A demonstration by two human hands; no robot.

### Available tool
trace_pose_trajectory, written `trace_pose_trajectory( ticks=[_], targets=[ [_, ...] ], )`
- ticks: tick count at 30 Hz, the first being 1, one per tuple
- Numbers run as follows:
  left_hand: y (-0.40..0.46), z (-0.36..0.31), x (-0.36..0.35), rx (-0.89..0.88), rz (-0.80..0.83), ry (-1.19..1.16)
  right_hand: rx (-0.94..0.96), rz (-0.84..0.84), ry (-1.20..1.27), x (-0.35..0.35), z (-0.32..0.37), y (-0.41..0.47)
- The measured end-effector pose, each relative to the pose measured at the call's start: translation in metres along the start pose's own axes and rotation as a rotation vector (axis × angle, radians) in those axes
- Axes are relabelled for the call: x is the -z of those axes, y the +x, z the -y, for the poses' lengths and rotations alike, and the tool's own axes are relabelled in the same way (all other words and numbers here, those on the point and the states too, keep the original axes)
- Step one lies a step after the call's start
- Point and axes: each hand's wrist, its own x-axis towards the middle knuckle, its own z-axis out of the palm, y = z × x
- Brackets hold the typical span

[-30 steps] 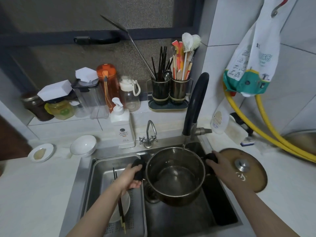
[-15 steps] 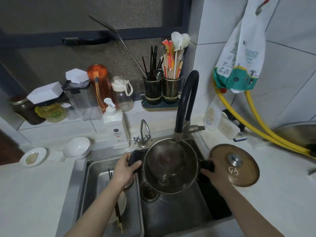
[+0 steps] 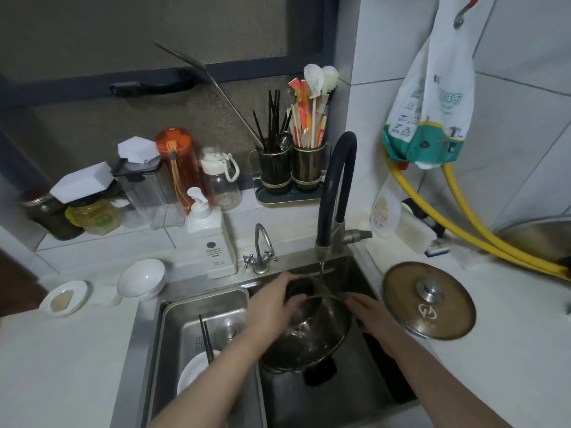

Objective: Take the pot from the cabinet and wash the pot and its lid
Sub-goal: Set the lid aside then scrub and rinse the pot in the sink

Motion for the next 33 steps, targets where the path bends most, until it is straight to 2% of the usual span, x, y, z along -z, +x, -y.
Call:
trace_pose_trajectory(
  ticks=[3, 9, 12, 15, 19, 21, 22, 24, 25, 27, 29, 33],
  targets=[
    [0.000, -0.009, -0.018, -0.104, -0.006, 0.072, 0.148, 0.031, -0.070, -0.004, 0.031, -0.002],
    [0.016, -0.006, -0.024, -0.060, 0.069, 0.007, 0.272, 0.180, -0.099, -0.020, 0.058, -0.004],
    [0.023, -0.005, -0.027, -0.023, 0.103, -0.054, 0.313, 0.216, -0.336, -0.019, 0.062, 0.003],
    [0.031, -0.009, -0.028, -0.026, 0.123, -0.086, 0.331, 0.167, -0.511, -0.014, 0.063, 0.012],
    [0.038, -0.014, -0.025, -0.081, 0.147, -0.073, 0.368, 0.106, -0.482, -0.009, 0.058, 0.013],
    [0.040, -0.012, -0.028, -0.055, 0.132, -0.095, 0.377, 0.039, -0.465, -0.012, 0.053, 0.011],
    [0.041, -0.010, -0.031, 0.009, 0.119, -0.105, 0.378, 0.007, -0.472, -0.016, 0.050, 0.010],
    [0.043, -0.008, -0.034, 0.251, 0.061, -0.202, 0.368, -0.061, -0.467, -0.021, 0.044, 0.008],
    [0.042, -0.008, -0.034, 0.405, 0.053, -0.346, 0.352, -0.088, -0.443, -0.023, 0.041, 0.007],
    [0.040, -0.015, -0.033, 0.638, 0.137, -0.698, 0.328, -0.126, -0.418, -0.026, 0.036, 0.006],
    [0.039, -0.021, -0.033, 0.735, 0.223, -0.896, 0.313, -0.142, -0.402, -0.030, 0.032, 0.003],
    [0.041, -0.034, -0.038, 0.795, 0.172, -0.975, 0.297, -0.170, -0.347, -0.039, 0.029, -0.007]
  ],
)
